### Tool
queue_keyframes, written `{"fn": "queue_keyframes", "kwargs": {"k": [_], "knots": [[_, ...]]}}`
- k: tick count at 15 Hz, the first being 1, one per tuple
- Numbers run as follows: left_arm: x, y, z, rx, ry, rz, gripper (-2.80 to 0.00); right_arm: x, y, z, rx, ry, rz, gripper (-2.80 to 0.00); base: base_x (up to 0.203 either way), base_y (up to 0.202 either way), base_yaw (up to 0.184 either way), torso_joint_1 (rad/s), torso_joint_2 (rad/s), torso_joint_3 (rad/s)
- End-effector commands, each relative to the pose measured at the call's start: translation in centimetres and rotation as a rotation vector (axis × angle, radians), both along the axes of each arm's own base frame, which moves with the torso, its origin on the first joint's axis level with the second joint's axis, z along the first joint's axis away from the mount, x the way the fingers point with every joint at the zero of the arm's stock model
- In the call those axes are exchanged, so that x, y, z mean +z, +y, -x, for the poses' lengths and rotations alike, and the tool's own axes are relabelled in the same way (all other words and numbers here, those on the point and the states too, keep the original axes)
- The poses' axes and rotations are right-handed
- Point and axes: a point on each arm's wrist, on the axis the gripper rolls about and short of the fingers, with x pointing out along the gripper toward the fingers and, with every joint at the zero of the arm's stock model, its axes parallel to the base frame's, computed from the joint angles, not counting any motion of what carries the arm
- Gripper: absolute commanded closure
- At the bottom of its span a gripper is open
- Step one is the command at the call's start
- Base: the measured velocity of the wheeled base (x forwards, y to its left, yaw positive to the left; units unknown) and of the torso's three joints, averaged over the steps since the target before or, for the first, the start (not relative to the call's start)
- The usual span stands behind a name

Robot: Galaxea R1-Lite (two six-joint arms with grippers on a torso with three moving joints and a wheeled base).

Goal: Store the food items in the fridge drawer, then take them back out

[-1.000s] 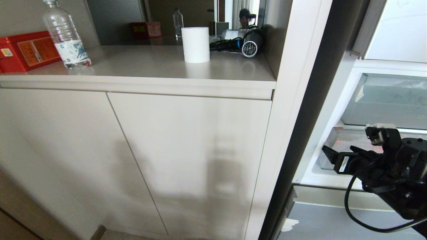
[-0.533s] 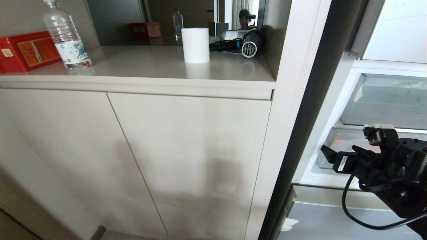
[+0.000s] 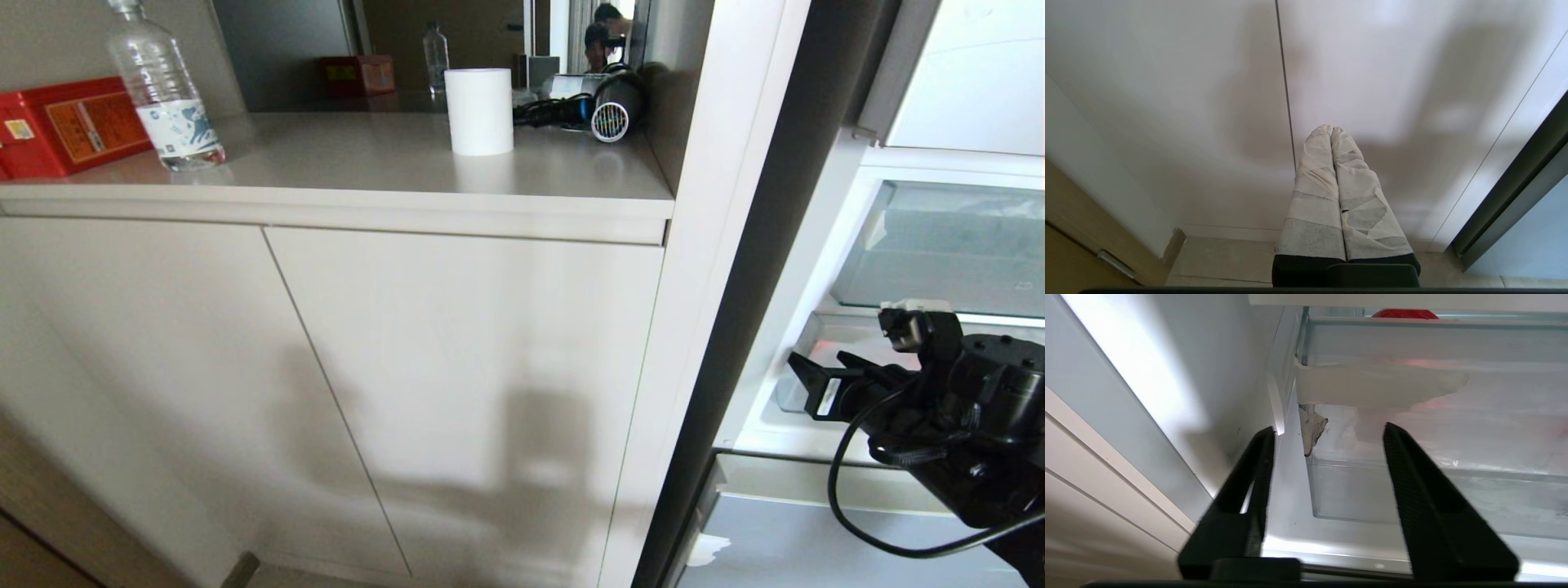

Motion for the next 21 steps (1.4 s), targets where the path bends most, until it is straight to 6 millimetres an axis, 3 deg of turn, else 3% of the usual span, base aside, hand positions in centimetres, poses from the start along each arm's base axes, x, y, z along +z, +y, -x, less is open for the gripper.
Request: {"fn": "queue_keyframes", "kwargs": {"k": [1,5,11,15,21], "knots": [[0.0,0.0,0.0,0.001,0.000,-0.001,0.00,-0.1,0.2,-0.1,0.005,-0.002,0.002,0.00,0.000,0.000,0.000,0.000,0.00,0.000],[0.0,0.0,0.0,-0.001,0.000,-0.001,0.00,-0.1,1.6,-0.2,0.048,-0.003,0.000,0.00,0.000,0.000,0.000,0.000,0.00,0.000],[0.0,0.0,0.0,-0.001,0.000,-0.001,0.00,0.3,1.2,1.0,0.033,-0.011,-0.002,0.00,0.000,0.000,0.000,0.000,0.00,0.000],[0.0,0.0,0.0,0.000,0.000,-0.001,0.00,0.7,0.5,3.8,0.035,-0.017,-0.004,0.00,0.000,0.000,0.000,0.000,0.00,0.000],[0.0,0.0,0.0,-0.001,0.000,-0.001,0.00,0.1,-1.1,10.4,0.037,-0.015,-0.008,0.00,0.000,0.000,0.000,0.000,0.00,0.000]]}}
